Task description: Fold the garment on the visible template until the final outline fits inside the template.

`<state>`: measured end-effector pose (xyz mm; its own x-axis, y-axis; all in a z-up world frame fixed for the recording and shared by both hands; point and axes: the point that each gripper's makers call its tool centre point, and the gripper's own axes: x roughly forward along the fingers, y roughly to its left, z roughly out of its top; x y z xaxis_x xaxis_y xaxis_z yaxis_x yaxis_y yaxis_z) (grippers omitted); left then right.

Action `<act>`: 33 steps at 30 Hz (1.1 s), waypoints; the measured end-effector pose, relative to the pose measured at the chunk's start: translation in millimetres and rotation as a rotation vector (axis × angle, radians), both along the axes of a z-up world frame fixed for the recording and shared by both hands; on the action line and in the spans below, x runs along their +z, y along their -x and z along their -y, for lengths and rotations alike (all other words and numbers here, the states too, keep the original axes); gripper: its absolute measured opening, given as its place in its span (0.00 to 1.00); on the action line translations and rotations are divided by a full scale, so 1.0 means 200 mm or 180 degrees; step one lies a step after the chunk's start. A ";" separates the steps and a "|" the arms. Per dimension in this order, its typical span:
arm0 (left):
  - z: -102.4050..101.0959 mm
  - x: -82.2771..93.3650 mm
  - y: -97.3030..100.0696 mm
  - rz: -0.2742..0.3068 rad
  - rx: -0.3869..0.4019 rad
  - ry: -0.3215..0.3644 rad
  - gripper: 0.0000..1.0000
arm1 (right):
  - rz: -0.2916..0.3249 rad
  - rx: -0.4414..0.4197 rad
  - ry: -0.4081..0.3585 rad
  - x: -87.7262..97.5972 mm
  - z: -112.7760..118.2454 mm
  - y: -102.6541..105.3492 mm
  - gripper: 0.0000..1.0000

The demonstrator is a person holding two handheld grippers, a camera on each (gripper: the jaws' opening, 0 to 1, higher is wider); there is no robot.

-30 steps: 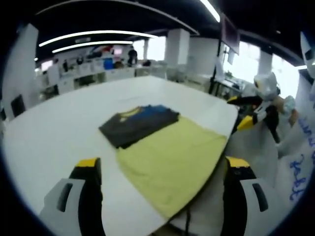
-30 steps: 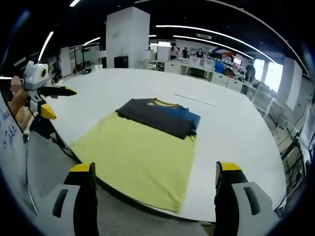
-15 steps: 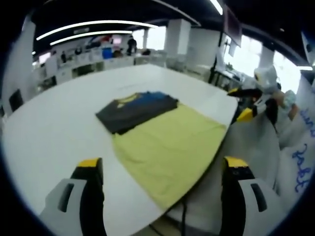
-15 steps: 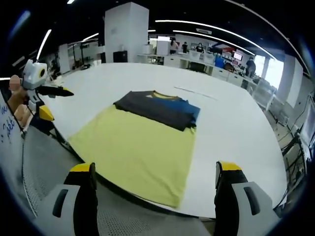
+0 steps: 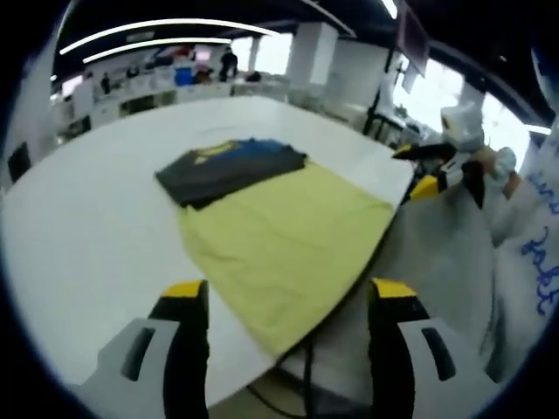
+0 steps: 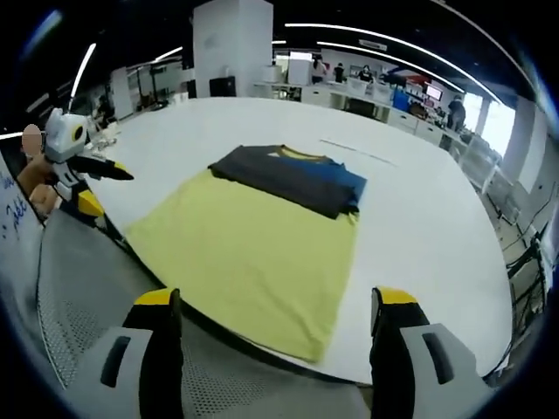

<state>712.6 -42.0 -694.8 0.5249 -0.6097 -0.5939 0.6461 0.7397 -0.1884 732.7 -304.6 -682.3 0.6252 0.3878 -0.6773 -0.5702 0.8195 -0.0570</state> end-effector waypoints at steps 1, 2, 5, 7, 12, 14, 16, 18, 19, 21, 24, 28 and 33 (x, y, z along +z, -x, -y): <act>0.00 -0.01 0.00 -0.0027 0.0014 0.0023 0.68 | -0.0002 0.0004 -0.0001 0.00 0.00 0.00 0.89; 0.00 -0.02 0.01 -0.0072 0.0030 0.0028 0.67 | -0.0005 0.0015 -0.0003 0.00 0.00 -0.01 0.89; -0.01 -0.04 0.01 -0.0126 0.0050 0.0015 0.63 | -0.0014 0.0029 0.0008 0.00 0.01 -0.01 0.89; -0.01 -0.05 0.02 -0.0191 0.0095 0.0037 0.62 | -0.0041 0.0032 0.0005 -0.01 0.01 -0.01 0.89; -0.02 -0.08 0.03 -0.0308 0.0151 0.0040 0.58 | -0.0129 0.0013 0.0048 -0.04 0.04 0.01 0.85; -0.01 -0.09 0.04 -0.0335 0.0147 0.0038 0.55 | -0.0156 0.0003 0.0040 -0.05 0.04 0.01 0.84; -0.01 -0.09 0.05 -0.0365 0.0109 0.0056 0.51 | -0.0184 -0.0004 0.0017 -0.06 0.05 0.02 0.84; 0.00 -0.10 0.06 -0.0402 0.0077 0.0061 0.50 | -0.0228 -0.0018 -0.0012 -0.07 0.05 0.03 0.84; 0.00 -0.11 0.07 -0.0424 0.0081 0.0044 0.51 | -0.0239 -0.0009 0.0009 -0.08 0.05 0.03 0.84; 0.00 -0.13 0.07 -0.0451 0.0076 0.0017 0.49 | -0.0271 -0.0016 0.0090 -0.10 0.08 0.03 0.83; 0.00 -0.14 0.09 -0.0532 0.0082 0.0064 0.43 | -0.0309 -0.0031 0.0142 -0.11 0.10 0.03 0.82; -0.01 -0.15 0.09 -0.0593 0.0138 0.0151 0.39 | -0.0359 -0.0076 0.0177 -0.14 0.13 0.03 0.78; -0.04 -0.20 0.11 -0.0693 0.0225 0.0114 0.40 | -0.0409 -0.0147 0.0261 -0.19 0.18 0.01 0.75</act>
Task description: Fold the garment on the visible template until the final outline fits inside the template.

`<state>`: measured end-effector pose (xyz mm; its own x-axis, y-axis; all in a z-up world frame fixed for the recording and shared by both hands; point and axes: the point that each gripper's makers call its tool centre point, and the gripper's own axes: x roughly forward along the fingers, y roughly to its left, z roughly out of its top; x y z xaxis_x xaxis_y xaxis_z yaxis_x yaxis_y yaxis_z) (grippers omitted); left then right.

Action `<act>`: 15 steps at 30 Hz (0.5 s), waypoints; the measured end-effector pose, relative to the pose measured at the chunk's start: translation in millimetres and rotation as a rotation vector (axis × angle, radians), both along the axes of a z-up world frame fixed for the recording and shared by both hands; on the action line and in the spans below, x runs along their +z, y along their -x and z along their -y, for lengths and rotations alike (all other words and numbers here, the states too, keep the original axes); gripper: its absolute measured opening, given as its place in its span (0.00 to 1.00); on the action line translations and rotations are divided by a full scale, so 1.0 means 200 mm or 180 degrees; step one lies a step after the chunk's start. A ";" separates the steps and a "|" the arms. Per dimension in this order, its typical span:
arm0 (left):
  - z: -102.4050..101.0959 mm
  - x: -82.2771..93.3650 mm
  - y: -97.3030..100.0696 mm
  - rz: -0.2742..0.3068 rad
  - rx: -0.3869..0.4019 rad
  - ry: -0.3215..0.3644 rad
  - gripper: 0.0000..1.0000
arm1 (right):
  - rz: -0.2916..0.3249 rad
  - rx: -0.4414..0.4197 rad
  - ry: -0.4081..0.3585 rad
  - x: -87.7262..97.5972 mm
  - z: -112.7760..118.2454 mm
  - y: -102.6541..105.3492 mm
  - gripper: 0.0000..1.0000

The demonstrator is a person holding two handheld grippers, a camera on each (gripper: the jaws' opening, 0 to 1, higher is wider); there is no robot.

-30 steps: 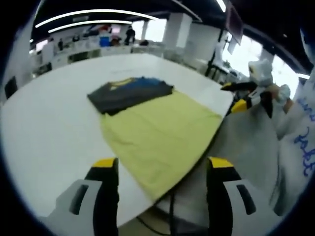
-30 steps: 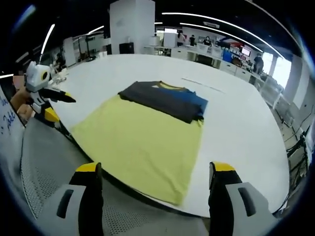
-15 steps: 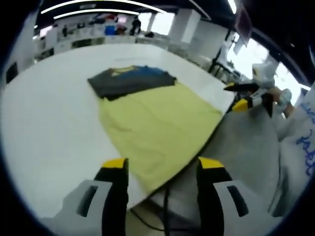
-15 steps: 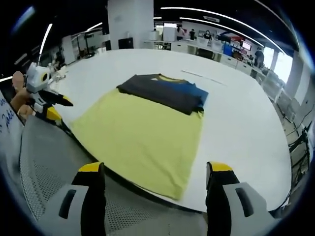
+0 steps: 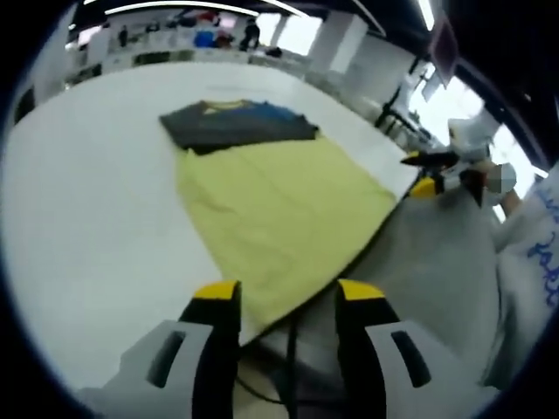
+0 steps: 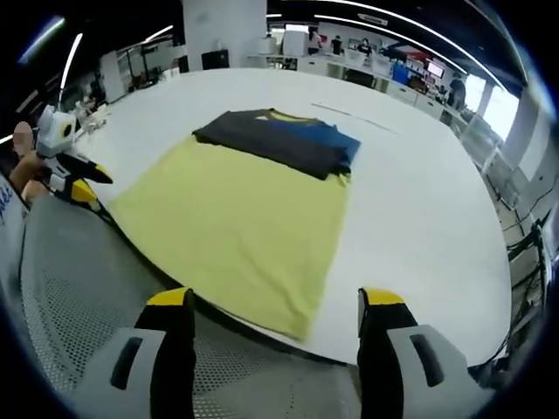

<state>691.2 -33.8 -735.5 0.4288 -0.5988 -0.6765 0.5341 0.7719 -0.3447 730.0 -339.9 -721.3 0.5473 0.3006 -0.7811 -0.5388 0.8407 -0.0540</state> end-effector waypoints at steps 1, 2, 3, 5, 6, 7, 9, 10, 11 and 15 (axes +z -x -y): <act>0.00 -0.01 0.00 -0.0024 0.0010 -0.0014 0.43 | 0.0000 -0.0012 0.0005 0.00 0.00 0.00 0.72; -0.01 -0.03 0.01 -0.0084 0.0027 -0.0068 0.46 | -0.0005 -0.0053 0.0030 -0.01 0.02 -0.01 0.70; -0.02 -0.04 0.02 -0.0073 -0.0002 -0.0123 0.47 | -0.0028 -0.0070 0.0046 -0.03 0.03 -0.01 0.69; -0.02 -0.06 0.02 -0.0090 -0.0009 -0.0166 0.42 | -0.0062 -0.0100 -0.0005 -0.04 0.03 -0.01 0.67; -0.02 -0.06 0.02 -0.0096 -0.0004 -0.0168 0.39 | -0.0071 -0.0111 -0.0029 -0.04 0.03 -0.01 0.66; -0.03 -0.07 0.02 -0.0089 0.0017 -0.0155 0.37 | -0.0080 -0.0116 -0.0044 -0.05 0.03 0.00 0.64; -0.03 -0.07 0.02 -0.0109 0.0037 -0.0136 0.37 | -0.0128 -0.0125 -0.0048 -0.07 0.03 0.00 0.60; -0.03 -0.07 0.02 -0.0126 0.0042 -0.0136 0.37 | -0.0139 -0.0123 -0.0024 -0.07 0.03 0.00 0.59; -0.03 -0.08 0.02 -0.0130 0.0040 -0.0149 0.37 | -0.0127 -0.0121 -0.0023 -0.07 0.03 -0.01 0.57; -0.04 -0.10 0.03 -0.0158 0.0052 -0.0210 0.35 | -0.0191 -0.0163 0.0004 -0.08 0.05 -0.02 0.51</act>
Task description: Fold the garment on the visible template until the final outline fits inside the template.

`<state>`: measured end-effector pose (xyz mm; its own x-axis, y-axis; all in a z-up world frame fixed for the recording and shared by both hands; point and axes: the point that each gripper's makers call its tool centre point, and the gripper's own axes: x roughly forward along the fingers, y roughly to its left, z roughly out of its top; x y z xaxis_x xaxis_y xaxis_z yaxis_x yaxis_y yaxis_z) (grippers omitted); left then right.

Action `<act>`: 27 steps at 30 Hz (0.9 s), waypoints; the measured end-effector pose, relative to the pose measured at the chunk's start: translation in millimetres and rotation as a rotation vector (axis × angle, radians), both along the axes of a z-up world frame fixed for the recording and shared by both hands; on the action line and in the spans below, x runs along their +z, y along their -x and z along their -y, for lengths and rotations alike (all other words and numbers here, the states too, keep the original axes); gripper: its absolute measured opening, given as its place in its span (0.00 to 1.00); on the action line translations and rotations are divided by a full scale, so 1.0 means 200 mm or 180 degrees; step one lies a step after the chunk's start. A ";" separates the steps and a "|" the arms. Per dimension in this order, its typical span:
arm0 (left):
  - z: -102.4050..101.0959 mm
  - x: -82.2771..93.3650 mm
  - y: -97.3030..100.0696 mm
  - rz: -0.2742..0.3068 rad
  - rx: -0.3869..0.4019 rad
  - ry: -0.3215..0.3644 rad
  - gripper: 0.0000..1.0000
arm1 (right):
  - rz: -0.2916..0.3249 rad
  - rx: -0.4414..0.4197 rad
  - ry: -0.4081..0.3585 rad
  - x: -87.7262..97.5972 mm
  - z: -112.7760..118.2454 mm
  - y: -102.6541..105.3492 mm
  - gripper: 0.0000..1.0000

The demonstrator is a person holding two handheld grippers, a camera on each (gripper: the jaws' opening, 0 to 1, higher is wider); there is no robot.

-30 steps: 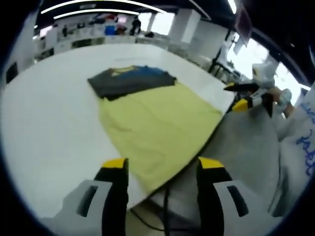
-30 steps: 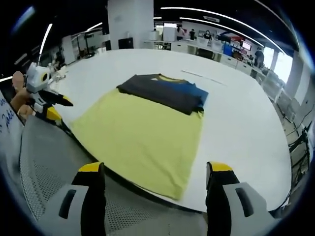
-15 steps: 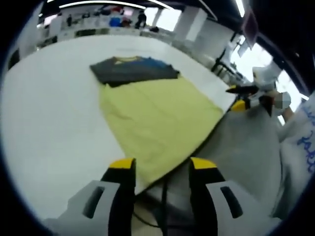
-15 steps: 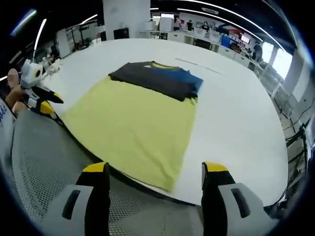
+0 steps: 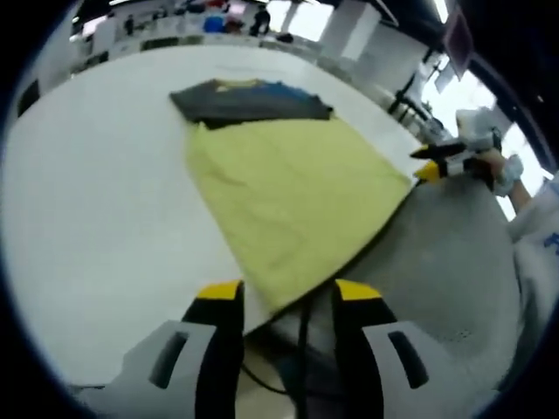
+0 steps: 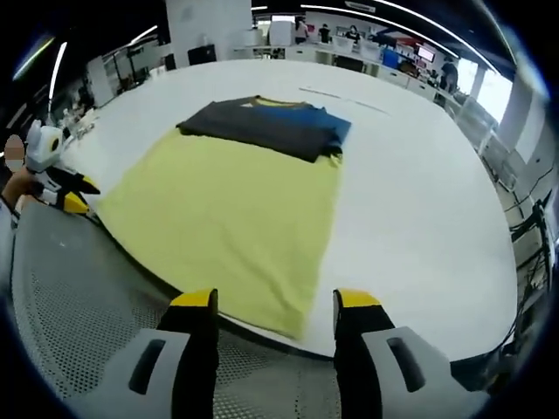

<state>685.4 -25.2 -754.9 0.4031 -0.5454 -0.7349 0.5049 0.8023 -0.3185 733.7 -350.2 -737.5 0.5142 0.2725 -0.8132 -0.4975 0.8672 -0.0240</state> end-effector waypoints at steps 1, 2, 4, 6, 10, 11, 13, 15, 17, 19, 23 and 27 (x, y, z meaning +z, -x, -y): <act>0.00 0.00 0.00 -0.0006 0.0001 -0.0018 0.34 | -0.0011 -0.0002 -0.0001 0.00 0.00 0.00 0.49; -0.01 -0.01 0.00 -0.0006 -0.0005 -0.0030 0.33 | -0.0030 -0.0005 -0.0011 0.00 0.00 0.01 0.48; -0.01 -0.01 0.01 -0.0012 -0.0018 -0.0045 0.33 | -0.0053 0.0006 0.0001 -0.01 0.00 0.01 0.46; -0.01 -0.01 0.01 -0.0016 -0.0018 -0.0043 0.32 | -0.0087 0.0033 0.0076 -0.02 0.01 0.02 0.44; -0.01 -0.02 0.00 -0.0039 0.0017 -0.0033 0.28 | -0.0185 0.0087 0.0225 -0.04 0.04 0.02 0.44; -0.01 -0.02 0.00 -0.0045 0.0022 -0.0031 0.27 | -0.0223 0.0113 0.0242 -0.06 0.04 0.02 0.44; -0.01 -0.03 0.00 -0.0061 0.0037 -0.0033 0.26 | -0.0274 0.0146 0.0271 -0.08 0.05 0.02 0.44; -0.01 -0.04 0.00 -0.0080 0.0039 -0.0031 0.24 | -0.0317 0.0122 0.0251 -0.10 0.07 0.02 0.42; -0.01 -0.04 0.00 -0.0079 0.0047 -0.0034 0.24 | -0.0353 0.0089 0.0229 -0.11 0.07 0.01 0.39; -0.01 -0.05 -0.01 -0.0086 0.0057 -0.0048 0.24 | -0.0366 0.0097 0.0236 -0.10 0.07 0.02 0.37; -0.01 -0.06 -0.01 -0.0118 0.0047 -0.0066 0.22 | -0.0399 0.0124 0.0224 -0.11 0.07 0.02 0.35; 0.00 -0.07 -0.01 -0.0119 0.0026 -0.0060 0.17 | -0.0452 0.0127 0.0302 -0.13 0.10 0.02 0.35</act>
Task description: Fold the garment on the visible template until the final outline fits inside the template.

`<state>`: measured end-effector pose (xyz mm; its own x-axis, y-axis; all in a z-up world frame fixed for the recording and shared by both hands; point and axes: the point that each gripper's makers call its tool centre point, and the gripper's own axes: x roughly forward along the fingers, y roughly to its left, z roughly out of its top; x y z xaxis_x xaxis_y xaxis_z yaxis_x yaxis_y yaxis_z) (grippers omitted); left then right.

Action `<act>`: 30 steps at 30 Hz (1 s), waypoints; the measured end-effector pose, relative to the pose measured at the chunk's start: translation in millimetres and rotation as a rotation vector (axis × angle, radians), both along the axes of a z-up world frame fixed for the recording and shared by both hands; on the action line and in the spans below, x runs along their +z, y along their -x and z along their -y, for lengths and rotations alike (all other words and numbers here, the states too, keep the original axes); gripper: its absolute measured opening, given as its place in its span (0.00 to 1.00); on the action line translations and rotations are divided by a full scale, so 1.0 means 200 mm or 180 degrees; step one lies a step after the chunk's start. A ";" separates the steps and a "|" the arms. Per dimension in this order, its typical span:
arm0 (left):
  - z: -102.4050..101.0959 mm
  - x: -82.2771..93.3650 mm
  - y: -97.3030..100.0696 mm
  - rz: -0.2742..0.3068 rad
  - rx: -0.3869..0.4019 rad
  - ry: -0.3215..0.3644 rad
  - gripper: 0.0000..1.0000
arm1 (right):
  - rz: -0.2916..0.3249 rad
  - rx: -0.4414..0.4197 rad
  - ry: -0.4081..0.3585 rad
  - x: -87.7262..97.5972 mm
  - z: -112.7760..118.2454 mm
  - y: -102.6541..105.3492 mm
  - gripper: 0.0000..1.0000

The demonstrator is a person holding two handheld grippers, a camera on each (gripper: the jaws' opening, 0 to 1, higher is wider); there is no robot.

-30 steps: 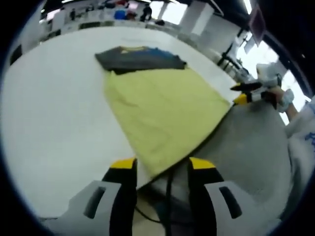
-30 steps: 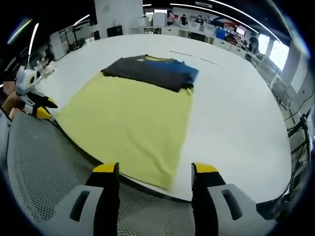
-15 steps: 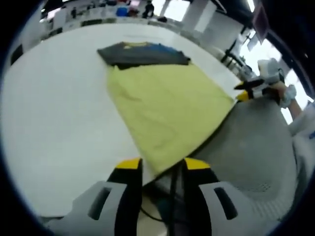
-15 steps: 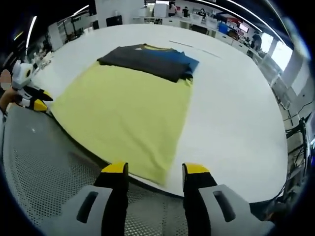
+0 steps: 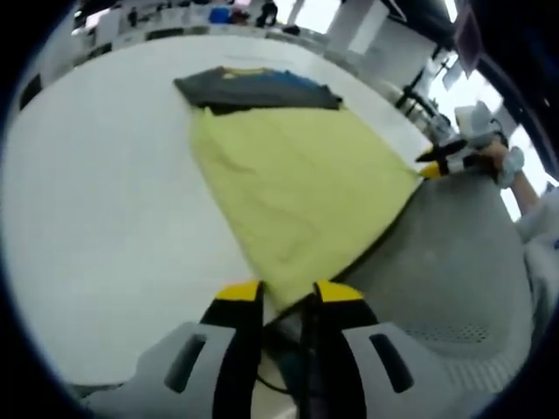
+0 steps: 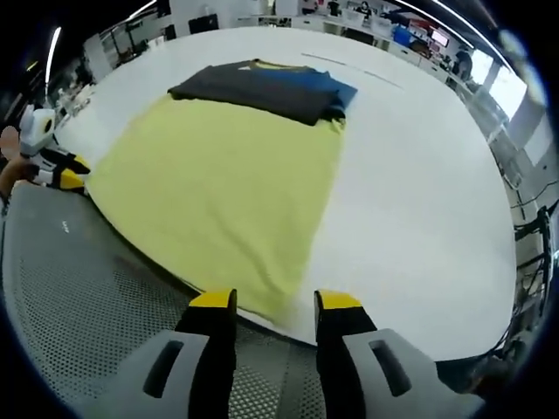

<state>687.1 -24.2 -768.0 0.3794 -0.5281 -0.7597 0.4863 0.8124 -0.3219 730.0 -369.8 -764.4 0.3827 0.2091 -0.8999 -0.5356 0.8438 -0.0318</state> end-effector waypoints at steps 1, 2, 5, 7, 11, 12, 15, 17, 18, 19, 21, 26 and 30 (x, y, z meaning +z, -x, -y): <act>0.00 0.00 0.00 0.0005 0.0005 -0.0022 0.17 | -0.0015 0.0017 0.0017 -0.01 0.00 0.00 0.35; 0.00 -0.01 0.00 -0.0002 0.0003 -0.0033 0.17 | -0.0032 0.0013 0.0017 -0.01 0.01 0.00 0.35; 0.00 -0.02 0.00 -0.0017 -0.0021 -0.0069 0.16 | -0.0068 0.0026 0.0041 -0.03 0.01 0.00 0.35; 0.00 -0.02 0.00 -0.0034 -0.0030 -0.0073 0.16 | -0.0087 0.0019 0.0032 -0.03 0.01 0.00 0.35; 0.00 -0.03 0.00 -0.0040 -0.0031 -0.0086 0.15 | -0.0120 0.0014 0.0046 -0.06 0.02 0.00 0.34; 0.00 -0.03 0.00 -0.0040 -0.0033 -0.0093 0.15 | -0.0132 0.0005 0.0041 -0.06 0.02 0.00 0.33; -0.01 -0.03 0.00 -0.0051 -0.0027 -0.0096 0.15 | -0.0155 0.0004 0.0044 -0.07 0.02 0.00 0.32; -0.01 -0.03 0.00 -0.0048 -0.0025 -0.0094 0.14 | -0.0164 -0.0003 0.0035 -0.08 0.02 0.00 0.31; -0.01 -0.03 0.00 -0.0049 -0.0020 -0.0095 0.14 | -0.0178 0.0000 0.0038 -0.08 0.02 0.00 0.30; -0.01 -0.03 0.00 -0.0048 -0.0018 -0.0100 0.13 | -0.0179 0.0012 0.0048 -0.08 0.02 0.00 0.30; -0.01 -0.04 0.00 -0.0044 -0.0018 -0.0123 0.12 | -0.0201 0.0012 0.0052 -0.09 0.02 0.01 0.29; -0.01 -0.04 -0.01 -0.0042 -0.0012 -0.0131 0.10 | -0.0209 0.0018 0.0045 -0.09 0.01 0.01 0.27; -0.02 -0.05 -0.01 -0.0038 -0.0019 -0.0177 0.08 | -0.0226 0.0021 0.0018 -0.09 0.00 0.01 0.26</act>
<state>688.9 -20.9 -777.2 0.3671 -0.4872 -0.7924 0.4877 0.8262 -0.2820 727.5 -370.7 -783.2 0.3166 0.2061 -0.9259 -0.5423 0.8402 0.0016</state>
